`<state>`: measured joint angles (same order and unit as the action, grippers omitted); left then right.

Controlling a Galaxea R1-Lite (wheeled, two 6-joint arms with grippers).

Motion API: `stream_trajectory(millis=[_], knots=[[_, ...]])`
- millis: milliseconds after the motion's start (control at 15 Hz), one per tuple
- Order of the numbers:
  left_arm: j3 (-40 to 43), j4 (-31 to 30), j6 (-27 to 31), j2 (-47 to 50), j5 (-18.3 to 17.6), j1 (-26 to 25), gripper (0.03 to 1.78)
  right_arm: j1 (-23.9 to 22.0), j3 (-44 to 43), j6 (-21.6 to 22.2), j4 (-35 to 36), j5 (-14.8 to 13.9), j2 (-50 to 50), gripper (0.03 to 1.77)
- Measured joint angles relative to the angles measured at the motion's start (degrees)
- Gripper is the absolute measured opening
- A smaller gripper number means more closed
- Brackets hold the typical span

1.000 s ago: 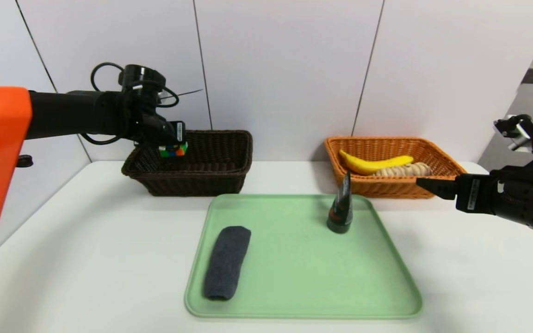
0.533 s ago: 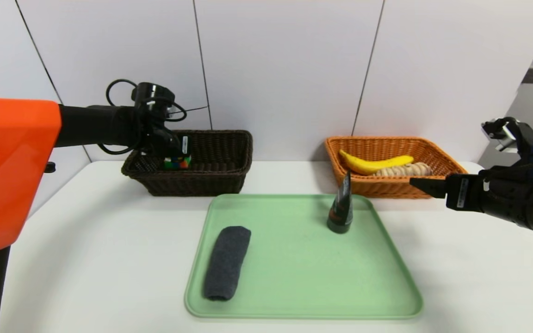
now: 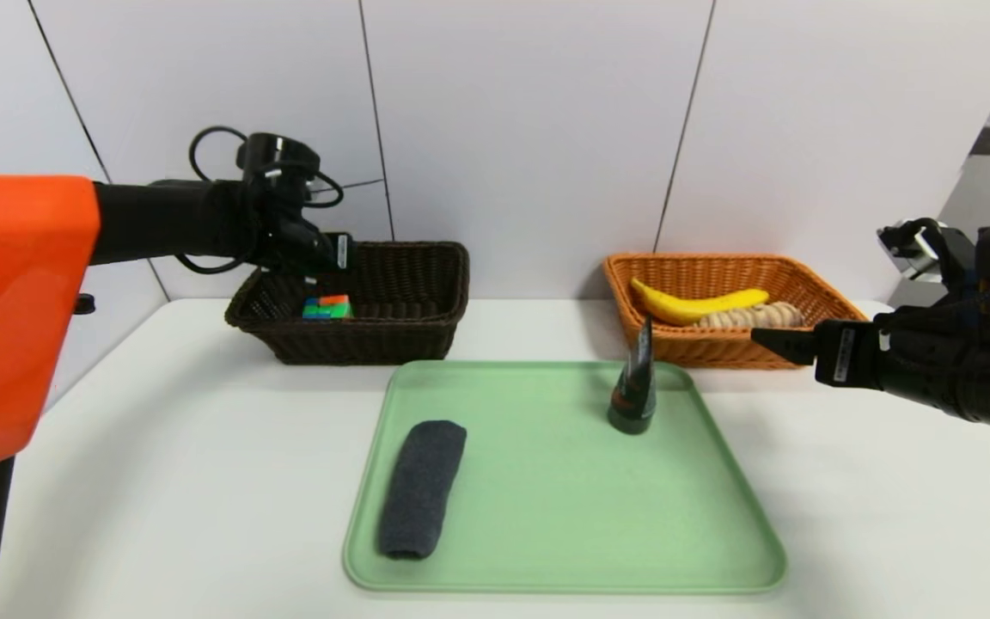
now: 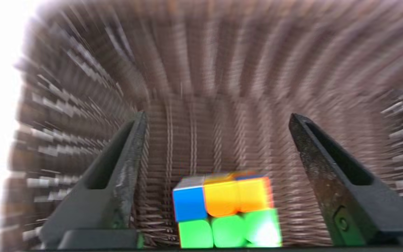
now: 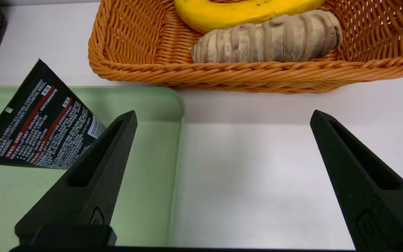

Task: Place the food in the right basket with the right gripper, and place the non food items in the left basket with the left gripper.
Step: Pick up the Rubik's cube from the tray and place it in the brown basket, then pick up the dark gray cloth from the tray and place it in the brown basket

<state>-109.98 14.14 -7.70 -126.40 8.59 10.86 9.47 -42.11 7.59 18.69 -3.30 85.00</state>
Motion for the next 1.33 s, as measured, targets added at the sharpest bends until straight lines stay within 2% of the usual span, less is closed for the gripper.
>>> stream_trajectory(millis=[333,400,533,733,1067,1133,1333], knots=[[-2.34,2.67,3.33,10.58,0.09,5.28,1.58,0.06,0.35,0.11,-0.01,0.09,0.46,1.71],[-2.12,5.69,2.83,12.81,0.16,7.02,1.59,0.04,0.35,0.09,-0.01,0.06,0.55,1.71],[-1.79,15.74,-0.17,16.81,0.09,11.65,1.62,0.06,0.38,0.09,-0.01,0.09,0.68,1.71],[-1.58,32.29,-8.39,20.5,0.06,18.76,1.64,0.11,0.66,0.11,-0.01,0.09,0.88,1.71],[-1.16,54.38,-13.21,20.26,-0.02,24.36,1.67,0.09,1.07,0.11,-0.09,-0.02,0.96,1.71],[-1.1,56.44,-15.47,19.48,-0.13,25.21,1.67,0.09,1.16,0.06,-0.09,-0.02,0.99,1.71],[-0.27,57.27,-24.48,16.24,-0.28,29.01,1.68,0.09,1.21,-0.05,-0.04,-0.02,1.35,1.71]])
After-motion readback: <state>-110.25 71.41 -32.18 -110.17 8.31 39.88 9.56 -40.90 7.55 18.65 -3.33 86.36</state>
